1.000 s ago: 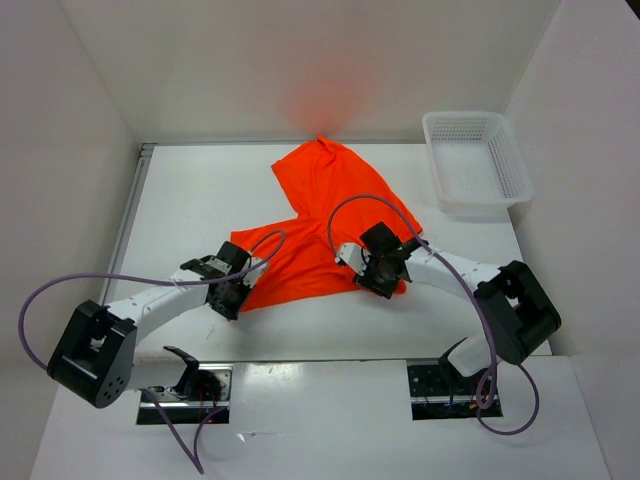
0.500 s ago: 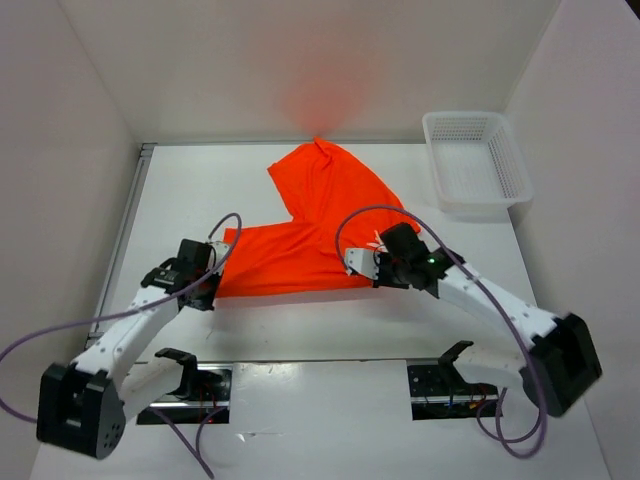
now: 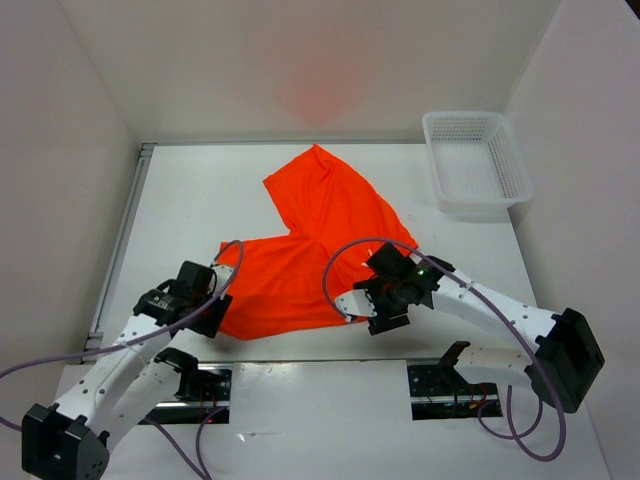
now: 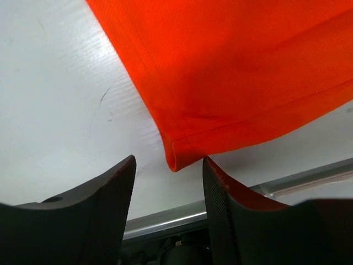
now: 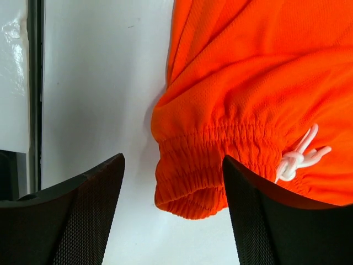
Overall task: Fold and stack the shorts
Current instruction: Flatten the shorts out
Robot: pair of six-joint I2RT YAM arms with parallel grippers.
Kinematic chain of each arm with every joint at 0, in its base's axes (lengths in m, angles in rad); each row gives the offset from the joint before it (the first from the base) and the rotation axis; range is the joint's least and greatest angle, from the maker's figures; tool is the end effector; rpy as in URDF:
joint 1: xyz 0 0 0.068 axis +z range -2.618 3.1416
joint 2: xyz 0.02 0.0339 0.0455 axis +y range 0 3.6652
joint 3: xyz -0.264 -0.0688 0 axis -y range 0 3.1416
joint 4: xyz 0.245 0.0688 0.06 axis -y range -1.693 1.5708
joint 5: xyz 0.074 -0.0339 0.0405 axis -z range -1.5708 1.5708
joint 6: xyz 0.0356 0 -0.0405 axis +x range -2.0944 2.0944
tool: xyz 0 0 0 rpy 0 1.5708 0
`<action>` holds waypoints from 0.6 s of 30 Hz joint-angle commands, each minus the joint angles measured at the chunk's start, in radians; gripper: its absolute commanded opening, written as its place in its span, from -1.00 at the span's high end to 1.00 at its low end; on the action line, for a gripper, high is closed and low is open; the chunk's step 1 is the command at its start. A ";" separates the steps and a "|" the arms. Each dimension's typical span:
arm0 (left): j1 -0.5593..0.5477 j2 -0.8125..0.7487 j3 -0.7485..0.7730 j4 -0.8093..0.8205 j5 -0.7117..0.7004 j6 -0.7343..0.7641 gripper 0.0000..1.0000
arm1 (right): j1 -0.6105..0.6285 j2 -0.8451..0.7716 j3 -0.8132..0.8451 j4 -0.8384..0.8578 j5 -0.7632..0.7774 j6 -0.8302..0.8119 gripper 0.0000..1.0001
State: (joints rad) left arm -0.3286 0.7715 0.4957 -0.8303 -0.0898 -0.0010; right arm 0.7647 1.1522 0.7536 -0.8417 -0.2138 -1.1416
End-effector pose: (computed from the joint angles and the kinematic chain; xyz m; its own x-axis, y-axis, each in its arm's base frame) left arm 0.1259 -0.0395 0.1907 -0.8464 0.2875 -0.4482 0.2825 0.9559 0.0797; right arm 0.1370 0.1419 0.2120 0.3763 -0.8704 -0.3175 -0.9229 -0.3218 -0.2116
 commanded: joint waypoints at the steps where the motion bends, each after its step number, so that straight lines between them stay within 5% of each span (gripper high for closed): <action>1: 0.013 0.000 0.070 0.097 0.076 0.001 -0.20 | 0.005 -0.019 0.085 0.012 -0.024 0.092 -0.54; 6: 0.159 0.423 0.321 0.267 0.173 0.001 -0.22 | -0.112 -0.006 0.197 0.113 -0.113 0.271 -0.54; 10: 0.217 0.743 0.544 0.328 0.173 0.001 -0.22 | -0.278 0.180 0.291 0.233 -0.165 0.480 -0.54; 18: 0.207 0.933 0.627 0.418 0.032 0.001 -0.24 | -0.476 0.487 0.408 0.493 0.048 0.772 -0.40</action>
State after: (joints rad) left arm -0.1150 1.6505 1.0840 -0.4583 0.0010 -0.0032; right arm 0.3290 1.5921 1.1091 -0.4839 -0.2577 -0.5297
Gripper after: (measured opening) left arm 0.622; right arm 0.709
